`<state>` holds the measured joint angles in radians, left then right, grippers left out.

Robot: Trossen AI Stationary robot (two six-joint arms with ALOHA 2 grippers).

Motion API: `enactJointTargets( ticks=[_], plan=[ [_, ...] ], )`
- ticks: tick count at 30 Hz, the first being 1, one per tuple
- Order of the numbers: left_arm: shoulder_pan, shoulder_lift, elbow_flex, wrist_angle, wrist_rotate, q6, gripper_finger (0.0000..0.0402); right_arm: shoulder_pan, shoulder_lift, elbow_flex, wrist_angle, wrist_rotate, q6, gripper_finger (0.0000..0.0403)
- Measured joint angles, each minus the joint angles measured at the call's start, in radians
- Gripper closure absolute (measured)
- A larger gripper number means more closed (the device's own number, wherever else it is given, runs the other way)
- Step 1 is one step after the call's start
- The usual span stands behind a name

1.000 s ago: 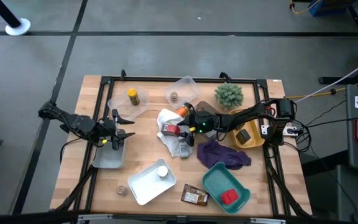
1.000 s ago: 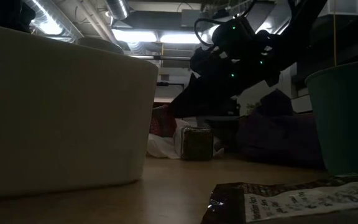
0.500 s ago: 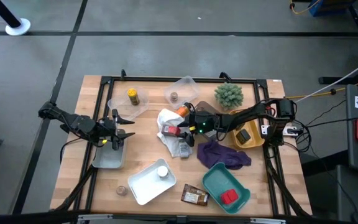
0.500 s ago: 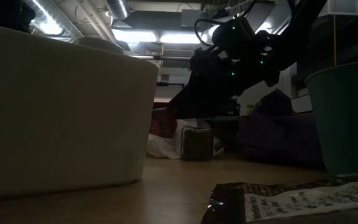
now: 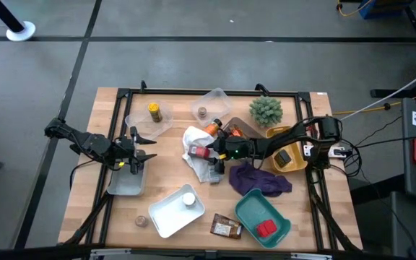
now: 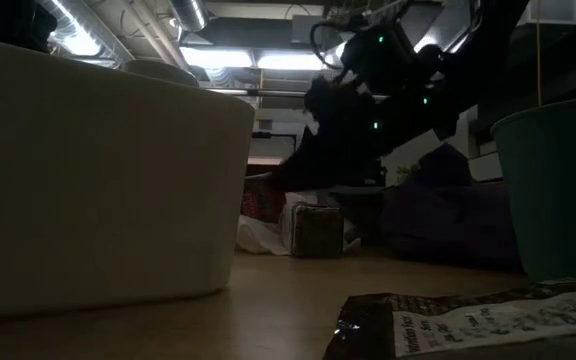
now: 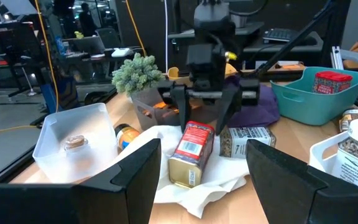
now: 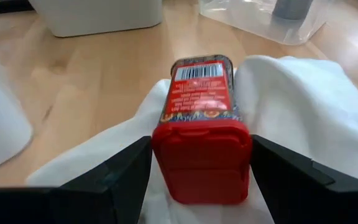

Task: Sort spices by type
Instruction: Put the red spice can into the green bin

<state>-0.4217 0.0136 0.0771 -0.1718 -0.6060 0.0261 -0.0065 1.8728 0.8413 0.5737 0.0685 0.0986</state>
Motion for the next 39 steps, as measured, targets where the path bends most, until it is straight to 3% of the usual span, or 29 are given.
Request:
enactJointTargets(
  ticks=[14,23,30,39],
  plan=[
    [0.000,0.000,0.000,0.000,0.000,0.000,0.0178,0.000,0.041,0.000,0.065,0.060,-0.054,0.0139],
    [0.000,0.000,0.000,0.000,0.000,0.000,0.0178,0.000,0.049,0.023,0.056,0.044,-0.055,0.0176],
    [0.000,0.000,0.000,0.000,0.000,0.000,0.0178,0.000,0.063,0.049,0.049,0.024,-0.055,0.0170],
    [0.000,0.000,0.000,0.000,0.000,0.000,0.0178,0.000,-0.015,0.051,0.016,0.007,-0.055,0.0177]
  ],
)
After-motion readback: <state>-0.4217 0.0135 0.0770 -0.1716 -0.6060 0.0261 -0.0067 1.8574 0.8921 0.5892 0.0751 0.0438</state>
